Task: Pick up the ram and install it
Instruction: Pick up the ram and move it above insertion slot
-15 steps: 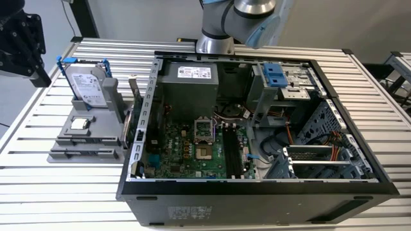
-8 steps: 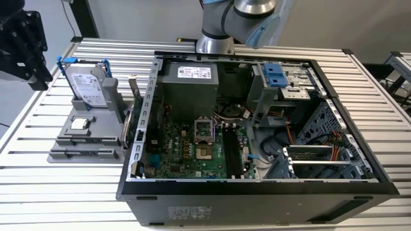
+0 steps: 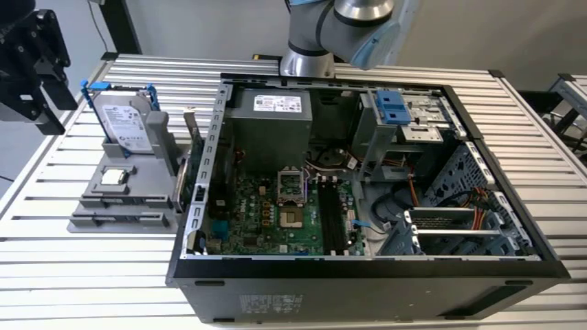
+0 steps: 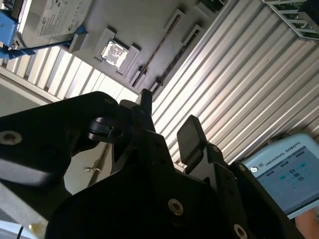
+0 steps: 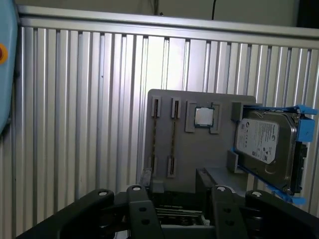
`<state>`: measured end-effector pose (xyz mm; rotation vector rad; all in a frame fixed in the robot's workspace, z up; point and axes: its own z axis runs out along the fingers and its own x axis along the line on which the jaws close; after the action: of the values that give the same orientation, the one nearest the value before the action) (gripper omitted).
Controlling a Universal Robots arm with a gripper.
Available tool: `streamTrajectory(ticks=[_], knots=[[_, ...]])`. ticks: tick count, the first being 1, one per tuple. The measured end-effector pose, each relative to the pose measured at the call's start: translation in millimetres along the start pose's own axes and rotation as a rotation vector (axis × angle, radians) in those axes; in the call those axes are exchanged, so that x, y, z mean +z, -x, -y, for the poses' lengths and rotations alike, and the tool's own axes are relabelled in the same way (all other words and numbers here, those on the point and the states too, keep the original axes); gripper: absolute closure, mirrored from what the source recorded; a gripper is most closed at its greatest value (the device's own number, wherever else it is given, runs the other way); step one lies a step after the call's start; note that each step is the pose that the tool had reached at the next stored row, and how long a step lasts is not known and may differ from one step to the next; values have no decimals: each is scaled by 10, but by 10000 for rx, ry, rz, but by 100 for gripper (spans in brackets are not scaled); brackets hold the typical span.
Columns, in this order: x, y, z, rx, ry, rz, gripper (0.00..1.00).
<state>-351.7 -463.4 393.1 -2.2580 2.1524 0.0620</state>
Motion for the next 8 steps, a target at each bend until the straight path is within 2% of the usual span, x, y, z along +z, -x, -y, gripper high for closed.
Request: streamTrajectory(ticks=[5, 8], knots=[[4, 0, 0, -1, 2, 0, 0], [24, 0, 0, 22, -1, 43, 0]])
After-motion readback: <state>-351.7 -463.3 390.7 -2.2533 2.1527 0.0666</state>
